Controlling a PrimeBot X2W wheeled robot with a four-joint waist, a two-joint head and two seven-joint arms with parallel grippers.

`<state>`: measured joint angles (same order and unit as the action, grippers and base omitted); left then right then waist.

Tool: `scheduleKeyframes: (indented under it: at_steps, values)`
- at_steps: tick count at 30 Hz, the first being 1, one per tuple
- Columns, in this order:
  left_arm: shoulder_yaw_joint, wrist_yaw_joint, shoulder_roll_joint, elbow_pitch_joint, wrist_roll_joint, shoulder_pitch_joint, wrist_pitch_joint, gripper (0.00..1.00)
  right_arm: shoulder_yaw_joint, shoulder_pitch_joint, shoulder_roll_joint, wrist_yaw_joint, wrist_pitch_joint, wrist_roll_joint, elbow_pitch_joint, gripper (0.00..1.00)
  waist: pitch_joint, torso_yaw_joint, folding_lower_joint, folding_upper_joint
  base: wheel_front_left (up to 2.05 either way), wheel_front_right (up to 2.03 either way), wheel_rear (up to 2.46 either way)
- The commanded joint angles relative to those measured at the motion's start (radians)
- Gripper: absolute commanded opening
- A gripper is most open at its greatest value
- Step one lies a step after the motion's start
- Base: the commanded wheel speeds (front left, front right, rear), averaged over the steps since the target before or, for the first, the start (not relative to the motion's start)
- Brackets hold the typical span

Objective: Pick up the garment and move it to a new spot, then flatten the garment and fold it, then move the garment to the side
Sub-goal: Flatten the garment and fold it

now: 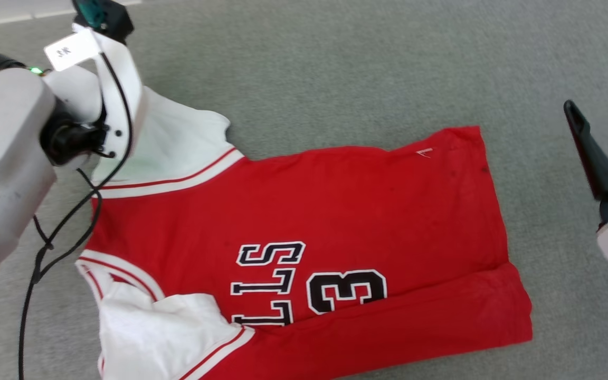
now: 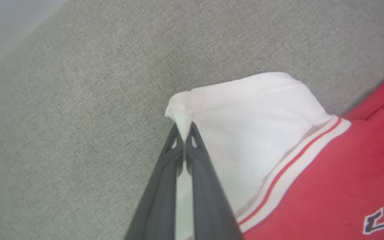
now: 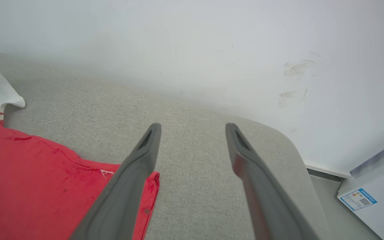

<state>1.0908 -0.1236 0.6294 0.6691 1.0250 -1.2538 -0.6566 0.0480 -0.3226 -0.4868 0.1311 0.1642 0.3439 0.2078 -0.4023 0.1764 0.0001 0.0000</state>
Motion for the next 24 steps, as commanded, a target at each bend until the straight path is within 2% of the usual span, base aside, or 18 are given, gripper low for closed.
scheduleKeyframes:
  at_steps: [1,4,8,14,19,24]
  values:
    - [0.007,-0.004,-0.002,-0.010,-0.007,0.013,0.014,0.00,0.013,-0.031,-0.025,-0.001,0.034,0.020,-0.010,1.00,0.036,-0.038,-0.0001,0.0000,0.00,0.00,0.00]
    - [0.025,-0.004,-0.007,-0.043,-0.012,0.022,0.050,0.00,0.074,-0.109,-0.115,-0.001,0.136,0.072,-0.042,1.00,0.053,-0.068,-0.0001,0.0000,0.00,0.00,0.00]
    - [0.050,-0.005,-0.013,-0.095,-0.019,0.025,0.097,0.00,0.204,-0.208,-0.234,-0.001,0.328,0.173,-0.104,1.00,0.062,-0.107,-0.0001,0.0000,0.00,0.00,0.00]
    - [0.061,-0.005,-0.028,-0.146,-0.013,0.009,0.149,0.00,0.411,-0.350,-0.355,-0.001,0.619,0.321,-0.180,1.00,0.048,-0.155,-0.0001,0.0000,0.00,0.00,0.00]
    - [0.072,-0.005,-0.035,-0.174,-0.024,-0.018,0.172,0.00,0.525,-0.452,-0.381,-0.001,0.786,0.389,-0.260,1.00,0.020,-0.189,-0.0001,0.0000,0.00,0.00,0.00]
    - [0.082,-0.005,-0.039,-0.199,-0.036,-0.050,0.190,0.00,0.603,-0.524,-0.356,-0.001,0.829,0.394,-0.342,1.00,-0.017,-0.218,-0.0001,0.0000,0.00,0.00,0.00]
